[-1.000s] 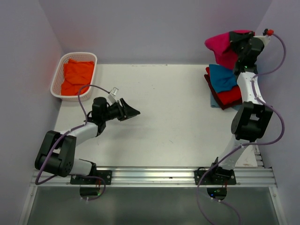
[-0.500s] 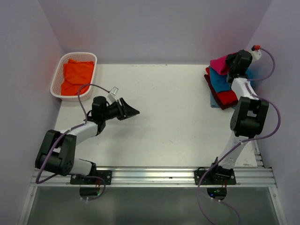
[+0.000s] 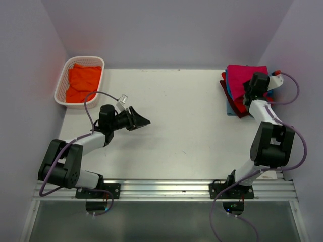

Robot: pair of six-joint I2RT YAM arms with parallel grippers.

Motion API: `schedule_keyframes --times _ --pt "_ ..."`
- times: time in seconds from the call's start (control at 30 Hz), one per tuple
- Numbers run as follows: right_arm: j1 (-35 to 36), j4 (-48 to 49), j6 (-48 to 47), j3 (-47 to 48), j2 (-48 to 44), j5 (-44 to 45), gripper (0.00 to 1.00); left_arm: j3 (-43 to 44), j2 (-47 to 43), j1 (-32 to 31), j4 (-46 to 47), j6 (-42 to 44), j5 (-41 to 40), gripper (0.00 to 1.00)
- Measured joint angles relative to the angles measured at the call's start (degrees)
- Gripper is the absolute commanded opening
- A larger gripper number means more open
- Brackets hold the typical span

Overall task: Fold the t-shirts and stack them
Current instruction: Put the neatly folded tshirt into the corner of the board with the right arm

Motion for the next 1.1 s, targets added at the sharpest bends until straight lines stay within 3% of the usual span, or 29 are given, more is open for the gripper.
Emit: schedule_keyframes --times 0.03,0.13,0.17,0.4,0.5,0.53,0.57,0.6,0.7,0.83,1.1 --pt "0.0 -1.9 0.3 0.0 -1.0 0.5 0.74 0.0 -0.2 0.0 0.0 0.0 0.0 0.49" --pt "0.0 -5.7 0.9 0.0 -2.4 0.9 0.95 0.0 -1.0 0.1 0.0 0.0 0.0 0.49" --pt "0.0 -7.0 1.0 0.0 -2.6 0.8 0.99 0.0 -1.2 0.1 0.0 0.0 0.0 0.49" --pt "0.0 -12.8 1.3 -4.1 -8.4 -3.1 0.99 -1.4 -3.3 0.1 0.0 0.0 0.0 0.51" --pt "0.0 -13.0 1.3 -9.7 -15.9 -5.3 0.83 -1.8 -4.9 0.1 -0.2 0.0 0.0 0.51" --pt "0.0 -12.7 1.3 -11.7 -18.9 -6.5 0.70 -1.8 -5.5 0.1 -0.2 0.0 0.0 0.51" --pt "0.0 -12.0 1.1 -13.5 -21.9 -7.5 0.43 -1.8 -6.0 0.1 -0.1 0.0 0.0 0.51" --pt "0.0 -11.3 0.8 -14.7 -24.2 -8.5 0.00 -1.8 -6.3 0.1 0.0 0.0 0.0 0.51" --pt "0.0 -8.1 1.3 -14.8 -26.8 -9.7 0.00 -1.8 -6.5 0.1 -0.1 0.0 0.0 0.50" --pt "-0.5 -3.3 1.3 -12.7 -21.1 -9.6 0.00 -1.8 -6.5 0.1 -0.1 0.0 0.0 0.50" --pt "-1.0 -2.2 2.5 -5.6 2.9 -4.4 0.00 -1.8 -6.4 0.1 0.0 0.1 0.1 0.49"
